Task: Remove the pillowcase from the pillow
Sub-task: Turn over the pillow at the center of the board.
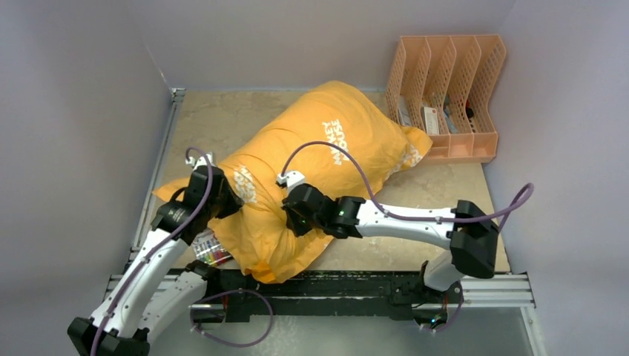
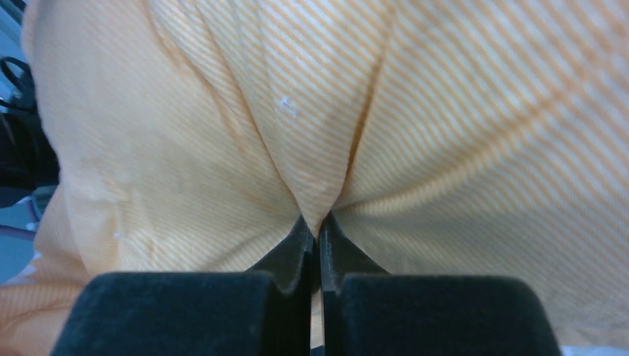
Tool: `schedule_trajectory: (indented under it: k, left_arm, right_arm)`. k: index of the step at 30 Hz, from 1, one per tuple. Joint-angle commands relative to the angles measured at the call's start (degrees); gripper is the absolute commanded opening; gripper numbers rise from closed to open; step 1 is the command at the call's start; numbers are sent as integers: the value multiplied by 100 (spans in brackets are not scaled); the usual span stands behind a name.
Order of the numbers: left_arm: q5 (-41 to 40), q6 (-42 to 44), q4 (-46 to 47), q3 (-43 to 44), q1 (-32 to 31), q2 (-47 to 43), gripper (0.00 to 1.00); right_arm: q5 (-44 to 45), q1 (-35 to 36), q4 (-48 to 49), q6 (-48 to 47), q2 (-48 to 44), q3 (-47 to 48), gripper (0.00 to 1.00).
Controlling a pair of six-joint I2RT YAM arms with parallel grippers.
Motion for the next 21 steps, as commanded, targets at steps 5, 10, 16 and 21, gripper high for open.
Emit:
schedule_trajectory:
  k: [5,10,16,21]
  left_arm:
    - [45,-1198,217,-969,16,-303,0]
    - [-486,-1448,-462,-1017,10,-881,0]
    - [-639,-1362,-795,-907,16,-939,0]
    - [-810,-1235,-863,-690,14,-807,0]
  right_arm:
    - [651,84,-497,782,-1460,-815,33]
    - [2061,-402,-1645,872,-2142,-384,45]
    - [2026,-2480,-1984,369,-2922,-167,81]
    - [1516,-4081,-1966,-415,-2662,722,99]
